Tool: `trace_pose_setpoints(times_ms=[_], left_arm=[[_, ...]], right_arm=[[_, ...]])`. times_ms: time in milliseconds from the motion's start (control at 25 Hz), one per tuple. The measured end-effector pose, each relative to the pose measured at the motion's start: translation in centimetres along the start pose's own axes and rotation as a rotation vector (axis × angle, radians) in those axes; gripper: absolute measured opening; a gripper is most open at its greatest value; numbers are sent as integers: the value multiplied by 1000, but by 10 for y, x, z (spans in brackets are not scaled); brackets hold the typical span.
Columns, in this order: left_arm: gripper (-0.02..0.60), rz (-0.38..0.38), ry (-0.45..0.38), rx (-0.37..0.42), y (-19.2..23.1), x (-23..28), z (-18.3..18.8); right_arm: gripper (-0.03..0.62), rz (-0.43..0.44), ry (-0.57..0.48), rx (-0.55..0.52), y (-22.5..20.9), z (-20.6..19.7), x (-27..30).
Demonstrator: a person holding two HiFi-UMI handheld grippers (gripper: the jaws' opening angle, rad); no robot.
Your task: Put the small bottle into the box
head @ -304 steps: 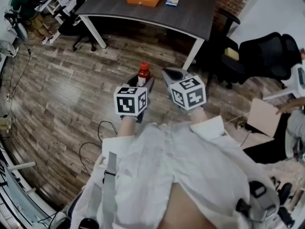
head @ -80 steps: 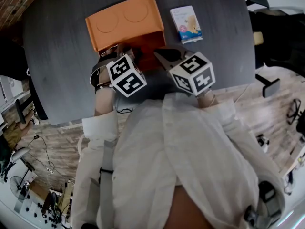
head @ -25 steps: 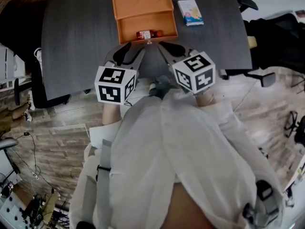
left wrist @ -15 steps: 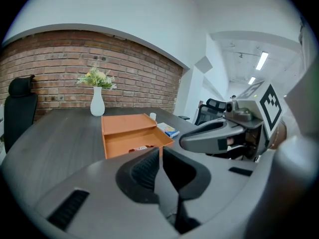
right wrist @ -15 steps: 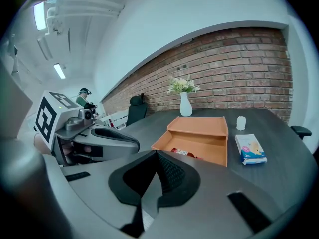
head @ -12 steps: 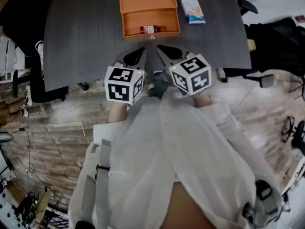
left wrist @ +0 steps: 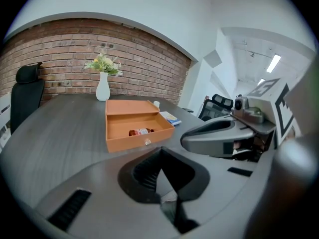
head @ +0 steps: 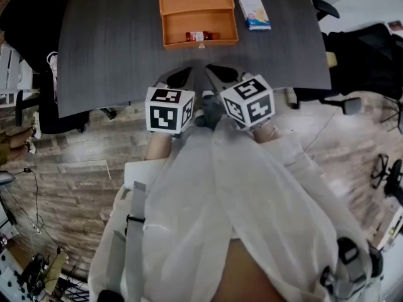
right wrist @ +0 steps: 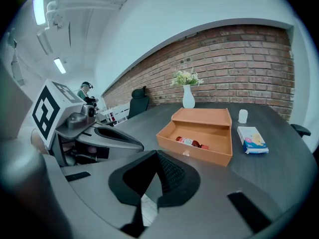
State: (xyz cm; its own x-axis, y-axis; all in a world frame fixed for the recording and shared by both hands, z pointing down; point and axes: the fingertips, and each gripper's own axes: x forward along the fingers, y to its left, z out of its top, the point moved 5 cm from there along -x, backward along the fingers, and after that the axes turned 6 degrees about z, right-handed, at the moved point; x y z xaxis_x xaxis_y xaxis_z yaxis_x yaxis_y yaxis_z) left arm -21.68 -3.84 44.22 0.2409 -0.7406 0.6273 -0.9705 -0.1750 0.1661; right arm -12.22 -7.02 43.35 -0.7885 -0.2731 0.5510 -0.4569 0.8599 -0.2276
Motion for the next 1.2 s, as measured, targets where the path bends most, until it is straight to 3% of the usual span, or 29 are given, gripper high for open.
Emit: trace_pose_setpoints(times_ms=[1200], left_arm=[[5,-21,47,-8,-1,5,-16]], right_arm=[[3,12,15,45,1,-18,5]])
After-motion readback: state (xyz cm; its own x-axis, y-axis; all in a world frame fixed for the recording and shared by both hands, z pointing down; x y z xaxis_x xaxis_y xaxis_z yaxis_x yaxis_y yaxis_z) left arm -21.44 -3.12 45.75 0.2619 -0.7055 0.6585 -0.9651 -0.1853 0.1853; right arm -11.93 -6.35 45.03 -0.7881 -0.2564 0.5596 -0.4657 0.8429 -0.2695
